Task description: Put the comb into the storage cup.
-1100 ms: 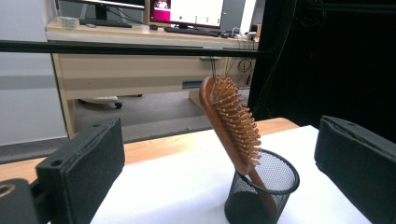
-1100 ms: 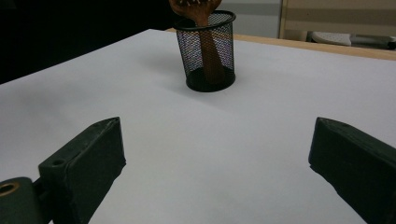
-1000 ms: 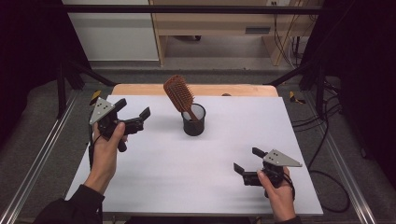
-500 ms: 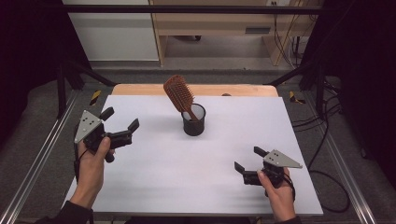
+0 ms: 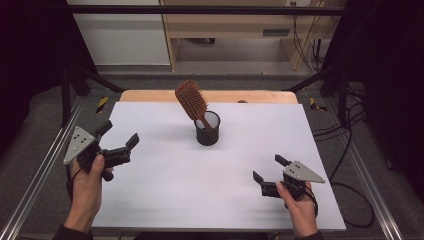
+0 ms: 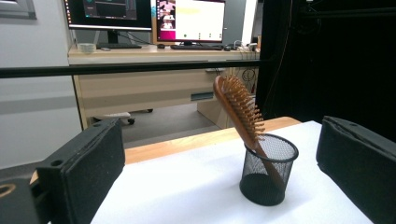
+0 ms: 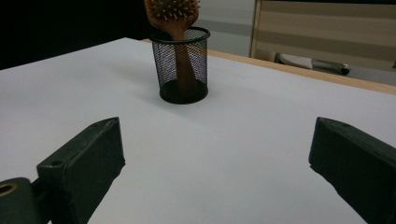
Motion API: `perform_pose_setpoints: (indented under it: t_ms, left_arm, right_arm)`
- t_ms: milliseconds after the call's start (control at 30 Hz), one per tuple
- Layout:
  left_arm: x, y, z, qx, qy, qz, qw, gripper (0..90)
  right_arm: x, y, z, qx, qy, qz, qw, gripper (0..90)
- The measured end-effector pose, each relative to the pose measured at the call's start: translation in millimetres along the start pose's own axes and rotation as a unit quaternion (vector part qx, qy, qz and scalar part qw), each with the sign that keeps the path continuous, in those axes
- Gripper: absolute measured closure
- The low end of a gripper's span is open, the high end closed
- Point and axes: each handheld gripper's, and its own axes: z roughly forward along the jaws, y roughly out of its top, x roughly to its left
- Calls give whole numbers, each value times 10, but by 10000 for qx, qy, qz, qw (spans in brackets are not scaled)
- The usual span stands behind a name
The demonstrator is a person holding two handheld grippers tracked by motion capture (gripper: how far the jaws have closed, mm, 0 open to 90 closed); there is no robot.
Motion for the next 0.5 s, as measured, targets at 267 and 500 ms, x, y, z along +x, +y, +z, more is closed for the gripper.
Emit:
perform_pose_setpoints:
  t_ms: [267,500]
  left_arm:
    - [114,-178,-167,-45,55,49,10000,16]
    - [173,-317,-257,-72,44,-75,9999,17]
  right_arm:
    - [-25,-7,-2,-20,-15,19,10000,35]
    - [-34,-6,-8,-64,11,8,10000,34]
